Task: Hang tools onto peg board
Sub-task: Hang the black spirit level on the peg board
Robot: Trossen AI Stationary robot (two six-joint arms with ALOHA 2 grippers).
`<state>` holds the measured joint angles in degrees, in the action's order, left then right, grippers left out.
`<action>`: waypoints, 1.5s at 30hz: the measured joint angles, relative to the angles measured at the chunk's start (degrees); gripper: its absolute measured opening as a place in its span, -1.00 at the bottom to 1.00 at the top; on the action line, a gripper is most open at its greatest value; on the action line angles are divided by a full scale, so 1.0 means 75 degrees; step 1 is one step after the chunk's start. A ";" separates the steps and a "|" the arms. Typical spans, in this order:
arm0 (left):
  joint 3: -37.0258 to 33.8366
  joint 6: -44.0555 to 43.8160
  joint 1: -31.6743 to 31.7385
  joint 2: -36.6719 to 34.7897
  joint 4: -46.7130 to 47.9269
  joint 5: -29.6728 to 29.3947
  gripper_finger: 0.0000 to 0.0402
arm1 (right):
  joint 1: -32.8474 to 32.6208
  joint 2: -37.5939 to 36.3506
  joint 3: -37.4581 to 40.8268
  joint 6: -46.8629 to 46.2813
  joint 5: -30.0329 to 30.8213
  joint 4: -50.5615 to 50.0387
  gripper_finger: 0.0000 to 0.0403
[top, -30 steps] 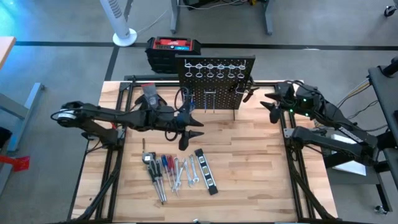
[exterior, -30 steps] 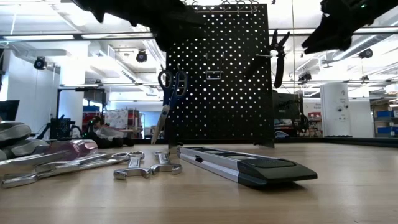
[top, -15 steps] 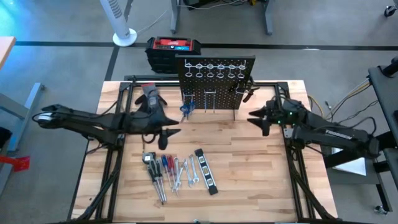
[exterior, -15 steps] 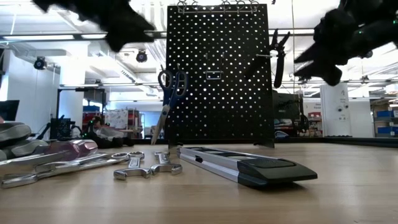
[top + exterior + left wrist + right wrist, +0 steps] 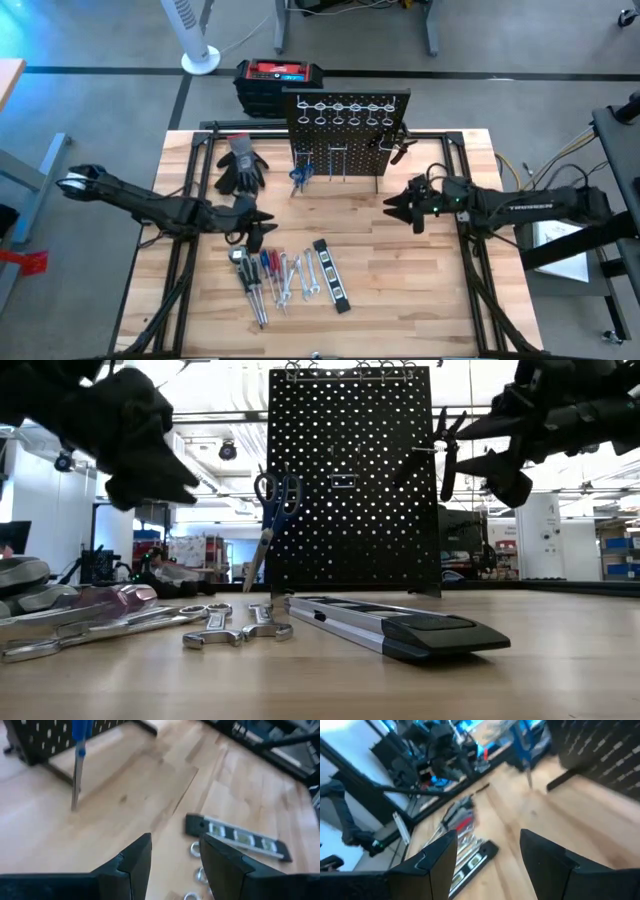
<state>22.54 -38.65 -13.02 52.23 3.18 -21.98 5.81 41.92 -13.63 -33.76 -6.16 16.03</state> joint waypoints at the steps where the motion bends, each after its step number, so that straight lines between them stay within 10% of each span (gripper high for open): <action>1: -0.0011 -0.0061 -0.0049 0.0081 0.0022 -0.0001 -0.23 | -0.0238 0.0204 -0.0065 -0.0076 0.0239 0.0005 0.02; 14: 0.0289 -0.0343 -0.0558 0.1919 -0.0124 -0.0519 -0.23 | -0.2831 0.3861 -0.1554 -0.2574 0.3662 0.0094 0.04; 23: 0.0280 0.0748 -0.0730 0.2910 -0.1417 -0.0596 -0.23 | -0.3591 0.6740 -0.4283 -0.3532 0.3619 -0.0003 0.17; 33: 0.0268 0.2004 -0.0747 0.2911 -0.1409 -0.0293 -0.23 | -0.3981 0.8821 -0.7461 -0.5608 0.4201 -0.4847 0.21; 45: -0.0042 0.2069 -0.0746 0.2914 -0.1544 -0.0369 -0.23 | -0.3918 1.0644 -0.9499 -0.5844 0.3192 -0.6706 0.59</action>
<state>22.23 -23.14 -18.61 74.08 -8.40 -24.74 -23.58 121.76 -84.87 -77.59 17.78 -34.27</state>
